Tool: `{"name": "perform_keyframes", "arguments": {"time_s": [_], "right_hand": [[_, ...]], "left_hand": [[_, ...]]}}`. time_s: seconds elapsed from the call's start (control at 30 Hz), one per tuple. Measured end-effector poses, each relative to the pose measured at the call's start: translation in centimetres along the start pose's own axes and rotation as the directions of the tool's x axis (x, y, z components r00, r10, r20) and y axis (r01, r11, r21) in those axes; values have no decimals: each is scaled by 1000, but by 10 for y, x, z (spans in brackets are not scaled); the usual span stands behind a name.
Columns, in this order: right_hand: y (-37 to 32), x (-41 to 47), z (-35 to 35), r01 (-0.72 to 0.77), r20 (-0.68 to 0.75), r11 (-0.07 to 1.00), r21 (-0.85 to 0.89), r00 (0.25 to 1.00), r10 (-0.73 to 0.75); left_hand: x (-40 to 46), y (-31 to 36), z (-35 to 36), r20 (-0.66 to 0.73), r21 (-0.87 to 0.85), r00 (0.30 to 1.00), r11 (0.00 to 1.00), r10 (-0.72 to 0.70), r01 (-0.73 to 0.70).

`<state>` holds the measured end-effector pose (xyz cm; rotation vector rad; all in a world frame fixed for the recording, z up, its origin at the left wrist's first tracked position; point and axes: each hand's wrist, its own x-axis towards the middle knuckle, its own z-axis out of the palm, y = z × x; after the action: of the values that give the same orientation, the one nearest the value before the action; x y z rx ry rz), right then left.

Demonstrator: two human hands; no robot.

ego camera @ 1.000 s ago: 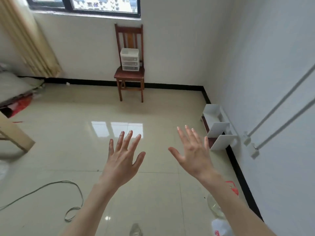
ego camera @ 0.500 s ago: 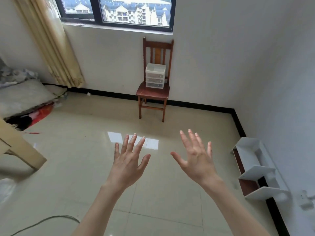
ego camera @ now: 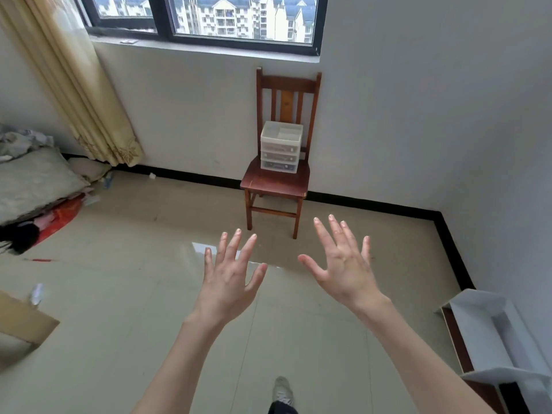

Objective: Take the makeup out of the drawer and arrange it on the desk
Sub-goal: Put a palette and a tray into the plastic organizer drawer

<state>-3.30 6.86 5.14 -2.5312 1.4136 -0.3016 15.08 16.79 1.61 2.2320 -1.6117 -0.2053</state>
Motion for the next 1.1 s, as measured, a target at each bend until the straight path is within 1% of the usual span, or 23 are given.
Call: {"name": "perform_keyframes", "arguments": {"time_s": [0.17,0.33,0.47,0.67,0.77,0.93,1.1], "right_hand": [[15,111,-6,21,8,1000,5,1000,-21],[24,203,2,46,68,999,4,997,-47],[29,272,16,47,82,999,1,996,-47],[27,402,50,52,100,999,5,994,-52],[26,475,63,25,106,1000,-15,994,-23],[29,576,71,-40,97,999,-28,994,42],[41,652,85,-86,136,995,-52,986,93]], "left_hand": [[106,-1,1,-20,3,1000,1000,23,-23],[194,-17,7,-1,10,1000,1000,-22,22],[257,-38,16,29,13,999,999,-30,29],[384,-82,30,54,7,998,1000,-22,22],[456,-108,30,63,-3,998,1000,2,-2],[570,-142,27,103,38,993,997,55,-59],[653,-158,42,168,20,982,996,88,-92]]}}
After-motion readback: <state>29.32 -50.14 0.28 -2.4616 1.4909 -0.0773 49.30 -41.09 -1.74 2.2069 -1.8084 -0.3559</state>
